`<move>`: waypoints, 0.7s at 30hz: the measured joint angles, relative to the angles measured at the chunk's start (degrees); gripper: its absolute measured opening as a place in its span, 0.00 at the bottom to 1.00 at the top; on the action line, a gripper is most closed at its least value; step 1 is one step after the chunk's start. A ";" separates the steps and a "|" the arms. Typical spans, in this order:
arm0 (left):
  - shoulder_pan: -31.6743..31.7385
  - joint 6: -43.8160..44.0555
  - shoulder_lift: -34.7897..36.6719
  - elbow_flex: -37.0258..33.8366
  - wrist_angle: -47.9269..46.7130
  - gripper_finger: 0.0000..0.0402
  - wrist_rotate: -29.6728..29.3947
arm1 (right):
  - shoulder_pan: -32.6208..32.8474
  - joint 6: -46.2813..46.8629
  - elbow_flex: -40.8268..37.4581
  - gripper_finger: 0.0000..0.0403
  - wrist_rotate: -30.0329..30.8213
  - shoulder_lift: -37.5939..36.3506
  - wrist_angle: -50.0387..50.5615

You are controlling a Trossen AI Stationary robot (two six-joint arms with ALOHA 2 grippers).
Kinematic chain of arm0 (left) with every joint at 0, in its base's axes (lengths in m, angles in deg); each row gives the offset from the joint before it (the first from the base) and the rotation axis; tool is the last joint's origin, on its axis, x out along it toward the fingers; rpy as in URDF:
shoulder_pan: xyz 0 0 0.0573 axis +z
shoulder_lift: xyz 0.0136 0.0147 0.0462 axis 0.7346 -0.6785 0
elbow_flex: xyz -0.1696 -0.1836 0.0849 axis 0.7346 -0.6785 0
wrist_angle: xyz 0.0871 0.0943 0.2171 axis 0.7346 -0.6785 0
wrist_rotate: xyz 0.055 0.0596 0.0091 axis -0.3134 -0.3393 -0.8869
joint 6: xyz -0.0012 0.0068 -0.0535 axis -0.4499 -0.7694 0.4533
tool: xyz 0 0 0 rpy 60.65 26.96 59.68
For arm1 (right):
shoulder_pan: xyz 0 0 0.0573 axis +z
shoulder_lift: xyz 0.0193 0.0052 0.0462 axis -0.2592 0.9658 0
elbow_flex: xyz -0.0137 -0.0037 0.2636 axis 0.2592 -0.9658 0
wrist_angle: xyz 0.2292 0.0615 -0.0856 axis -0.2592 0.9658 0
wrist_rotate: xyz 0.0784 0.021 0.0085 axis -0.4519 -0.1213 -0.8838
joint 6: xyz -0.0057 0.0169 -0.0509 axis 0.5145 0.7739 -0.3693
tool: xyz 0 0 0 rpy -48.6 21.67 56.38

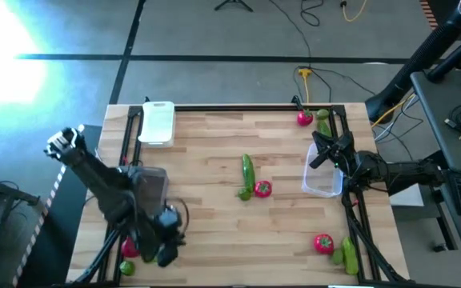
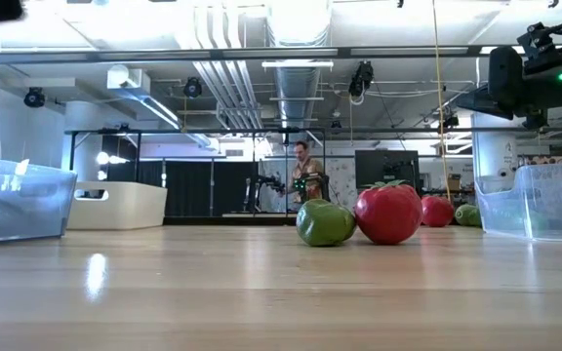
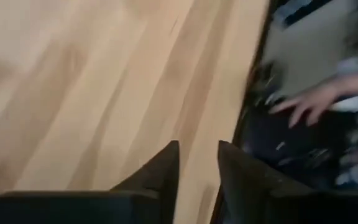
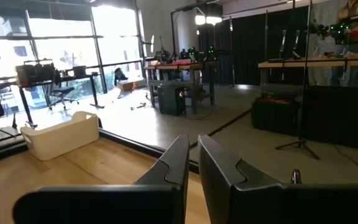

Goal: Sort produce into baskets
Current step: Put the cucumber into the black bin

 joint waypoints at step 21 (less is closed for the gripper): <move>-4.69 14.30 -24.80 10.32 -23.76 0.62 19.54 | 0.00 0.00 -0.02 0.07 0.00 0.00 0.02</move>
